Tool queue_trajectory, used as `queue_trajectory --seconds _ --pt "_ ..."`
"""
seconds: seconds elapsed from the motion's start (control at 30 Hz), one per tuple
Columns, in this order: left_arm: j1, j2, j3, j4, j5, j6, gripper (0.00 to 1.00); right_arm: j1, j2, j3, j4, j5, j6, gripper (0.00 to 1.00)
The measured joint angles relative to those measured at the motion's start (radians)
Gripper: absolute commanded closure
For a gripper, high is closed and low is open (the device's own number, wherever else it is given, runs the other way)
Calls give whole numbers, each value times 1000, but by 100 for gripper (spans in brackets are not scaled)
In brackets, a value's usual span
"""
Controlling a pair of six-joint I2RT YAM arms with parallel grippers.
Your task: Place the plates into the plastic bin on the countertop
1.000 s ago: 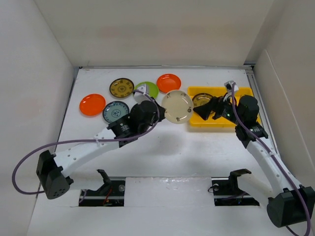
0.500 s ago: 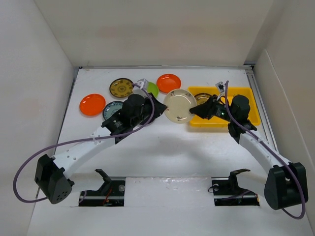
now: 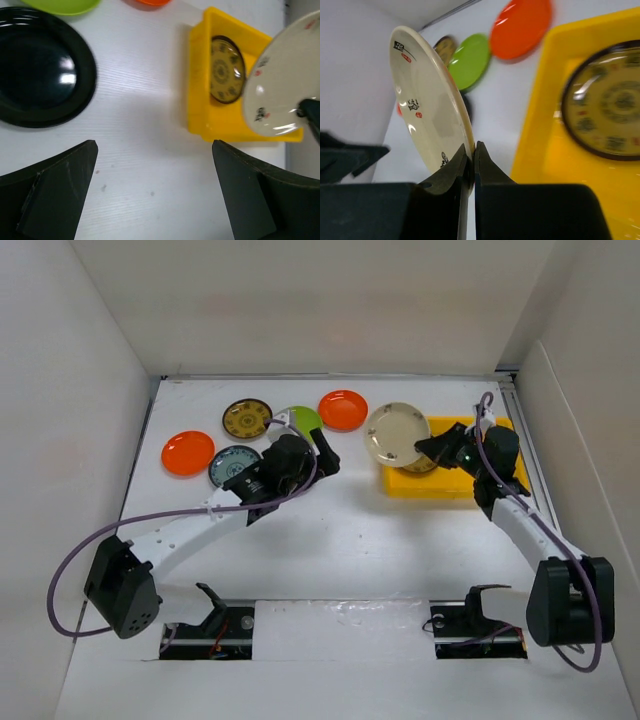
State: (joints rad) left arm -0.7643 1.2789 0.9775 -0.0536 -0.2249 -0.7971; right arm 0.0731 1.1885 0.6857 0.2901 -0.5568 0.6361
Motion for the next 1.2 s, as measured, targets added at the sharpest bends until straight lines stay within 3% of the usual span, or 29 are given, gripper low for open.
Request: queue_trajectory --seconds 0.23,0.5,0.57,0.63,0.77,1.2 --pt "1 12 -5 -111 -175 -47 0 -149 201 55 -54 146 -21 100" --pt "26 12 -68 -148 -208 -70 0 -186 462 136 -77 161 -37 98" --pt "27 12 -80 -158 -211 -73 0 -186 484 140 -77 159 -36 68" --pt "26 12 -92 -166 -211 -76 0 -186 491 145 -74 158 -31 27" --pt "26 11 -125 -174 -212 -85 0 -183 475 151 -76 177 -32 0" --pt "72 72 -165 -139 -227 -193 0 -29 82 143 -158 329 -61 0"
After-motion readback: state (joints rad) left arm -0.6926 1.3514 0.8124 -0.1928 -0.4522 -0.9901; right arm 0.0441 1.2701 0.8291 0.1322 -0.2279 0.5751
